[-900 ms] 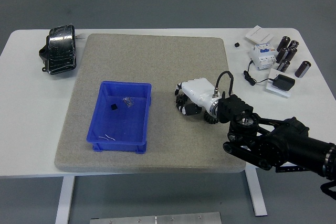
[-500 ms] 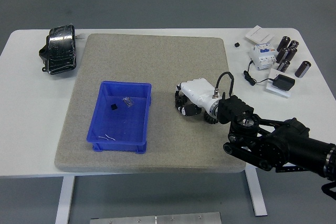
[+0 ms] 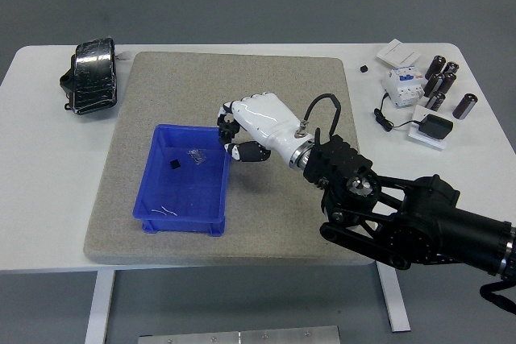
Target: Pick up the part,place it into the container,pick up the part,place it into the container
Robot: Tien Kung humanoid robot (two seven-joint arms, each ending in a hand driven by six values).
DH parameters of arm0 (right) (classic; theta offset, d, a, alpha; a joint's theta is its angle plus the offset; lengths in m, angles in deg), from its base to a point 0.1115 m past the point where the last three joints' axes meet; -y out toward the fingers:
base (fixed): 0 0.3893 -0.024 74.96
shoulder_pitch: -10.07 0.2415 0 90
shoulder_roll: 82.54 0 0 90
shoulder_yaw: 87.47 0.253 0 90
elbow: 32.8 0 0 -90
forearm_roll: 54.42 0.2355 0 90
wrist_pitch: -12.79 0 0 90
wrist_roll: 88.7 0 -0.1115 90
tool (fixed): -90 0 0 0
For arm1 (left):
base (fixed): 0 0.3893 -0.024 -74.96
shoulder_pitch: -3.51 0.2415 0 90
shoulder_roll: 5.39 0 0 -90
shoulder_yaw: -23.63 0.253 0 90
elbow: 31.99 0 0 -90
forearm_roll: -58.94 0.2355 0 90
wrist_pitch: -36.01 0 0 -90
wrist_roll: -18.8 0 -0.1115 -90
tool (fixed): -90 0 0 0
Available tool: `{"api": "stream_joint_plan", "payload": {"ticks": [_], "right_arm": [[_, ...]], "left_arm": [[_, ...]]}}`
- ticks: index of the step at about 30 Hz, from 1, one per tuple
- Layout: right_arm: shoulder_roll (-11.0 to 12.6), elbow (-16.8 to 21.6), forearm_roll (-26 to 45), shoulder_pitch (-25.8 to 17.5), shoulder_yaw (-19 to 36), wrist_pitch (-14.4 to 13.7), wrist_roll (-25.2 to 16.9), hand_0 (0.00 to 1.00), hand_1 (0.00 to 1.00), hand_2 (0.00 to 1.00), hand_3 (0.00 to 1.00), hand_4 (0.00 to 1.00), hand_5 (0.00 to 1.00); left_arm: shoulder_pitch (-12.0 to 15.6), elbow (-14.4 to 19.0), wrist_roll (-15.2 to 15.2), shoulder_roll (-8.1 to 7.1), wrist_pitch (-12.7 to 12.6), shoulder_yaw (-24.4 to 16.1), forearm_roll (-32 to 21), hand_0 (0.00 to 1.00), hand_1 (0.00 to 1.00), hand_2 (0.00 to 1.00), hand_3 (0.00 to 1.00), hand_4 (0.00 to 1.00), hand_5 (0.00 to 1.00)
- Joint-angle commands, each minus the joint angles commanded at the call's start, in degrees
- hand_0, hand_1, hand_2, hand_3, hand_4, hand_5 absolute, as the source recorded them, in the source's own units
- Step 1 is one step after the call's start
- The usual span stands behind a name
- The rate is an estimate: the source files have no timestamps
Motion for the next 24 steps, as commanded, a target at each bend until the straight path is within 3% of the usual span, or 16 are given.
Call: {"api": "stream_joint_plan", "payload": {"ticks": [5,6,11,12,17,18,23,24], "right_arm": [[-2.26,2.26,-0.85,0.58,-4.22,-0.74,0.07,0.321,0.525,0.517,0.572,0.597,0.025],[-2.51,2.13,-0.91,0.60,-4.89,-0.52,0.15,0.324,0.574,0.597,0.615,0.556,0.055],[-3.28,0.86,-0.99,0.45,-7.04,1.94,0.90,0.324,0.574,0.597,0.615,0.556,0.055],[-3.36,0.63,-0.96,0.42,-7.13,2.21,1.00,0.408,0.764,0.792,0.741,0.619,0.289],[-3.55,0.12,-1.02,0.33,-7.16,3.37,1.58,0.408,0.764,0.792,0.741,0.619,0.289],[-3.56,0.11,-1.03,0.31,-7.13,3.58,1.68,0.477,0.860,0.888,0.870,0.729,0.338],[-3.54,0.15,-0.92,0.24,-6.92,4.48,1.97,0.477,0.860,0.888,0.870,0.729,0.338],[-3.51,0.19,-0.86,0.20,-6.80,4.56,1.98,0.512,0.893,0.926,0.897,0.856,0.413]], "left_arm": [[-0.09,0.01,0.09,-0.05,0.02,-0.16,0.34,0.686,0.670,0.646,0.582,0.710,0.275],[-0.11,0.02,0.11,-0.07,0.03,-0.20,0.43,0.686,0.670,0.646,0.582,0.709,0.277],[-0.09,0.06,0.33,-0.11,0.08,-0.59,1.04,0.686,0.670,0.646,0.582,0.709,0.277],[-0.08,0.06,0.35,-0.10,0.08,-0.64,1.12,0.686,0.670,0.647,0.582,0.710,0.278],[-0.11,0.05,0.30,-0.10,0.09,-0.54,1.06,0.686,0.670,0.647,0.582,0.710,0.278],[-0.12,0.04,0.26,-0.09,0.09,-0.47,0.98,0.686,0.670,0.646,0.580,0.710,0.279],[-0.18,0.03,0.19,-0.03,0.11,-0.33,0.80,0.686,0.670,0.646,0.580,0.710,0.279],[-0.19,0.03,0.20,-0.04,0.11,-0.34,0.82,0.686,0.670,0.646,0.579,0.710,0.279]]}}
